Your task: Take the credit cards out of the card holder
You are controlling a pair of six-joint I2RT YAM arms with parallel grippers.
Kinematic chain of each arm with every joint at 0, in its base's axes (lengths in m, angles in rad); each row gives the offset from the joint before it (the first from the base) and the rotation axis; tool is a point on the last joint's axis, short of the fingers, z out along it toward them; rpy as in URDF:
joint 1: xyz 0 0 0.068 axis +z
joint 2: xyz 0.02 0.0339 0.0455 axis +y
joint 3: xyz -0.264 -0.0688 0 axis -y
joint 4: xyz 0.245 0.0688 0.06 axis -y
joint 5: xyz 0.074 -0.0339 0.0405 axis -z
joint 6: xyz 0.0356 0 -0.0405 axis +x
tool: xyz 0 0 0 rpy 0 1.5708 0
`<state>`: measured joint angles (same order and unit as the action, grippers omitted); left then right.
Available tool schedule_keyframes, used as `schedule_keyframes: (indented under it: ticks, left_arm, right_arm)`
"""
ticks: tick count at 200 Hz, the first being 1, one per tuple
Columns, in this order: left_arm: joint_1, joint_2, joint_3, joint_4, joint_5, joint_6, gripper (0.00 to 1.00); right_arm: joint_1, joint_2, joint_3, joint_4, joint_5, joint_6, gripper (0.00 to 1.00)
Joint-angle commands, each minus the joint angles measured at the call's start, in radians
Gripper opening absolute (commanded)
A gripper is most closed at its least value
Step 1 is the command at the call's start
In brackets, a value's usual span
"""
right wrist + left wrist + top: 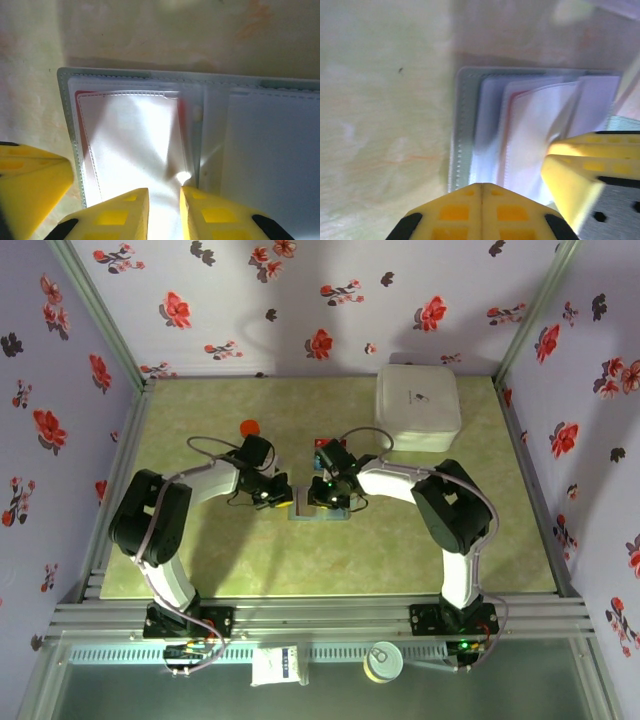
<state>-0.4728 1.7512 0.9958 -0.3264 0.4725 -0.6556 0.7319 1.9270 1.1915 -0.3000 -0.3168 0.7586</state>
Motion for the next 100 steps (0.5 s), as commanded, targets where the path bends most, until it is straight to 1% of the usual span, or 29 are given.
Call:
schedule_keyframes:
  ticks: [1,22,43,74,100]
  left_arm:
    - [0.004,-0.036,0.042,-0.01,0.03,-0.034,0.0]
    - [-0.005,-0.026,0.064,-0.008,0.061,-0.045,0.02]
    - [-0.023,0.003,0.083,-0.01,0.075,-0.047,0.06]
    - [-0.045,0.043,0.081,0.01,0.074,-0.061,0.15]
    - [-0.049,0.063,0.073,0.017,0.066,-0.072,0.19]
  right_arm:
    - [-0.01,-0.026,-0.034,0.002,-0.011,-0.016,0.24]
    - [-0.015,-0.028,-0.051,0.024,-0.024,-0.015,0.23]
    - [-0.025,-0.028,-0.07,0.05,-0.038,-0.006,0.23]
    - [-0.042,-0.038,-0.103,0.101,-0.07,0.012,0.22]
    - [-0.061,-0.042,-0.14,0.165,-0.112,0.036,0.22]
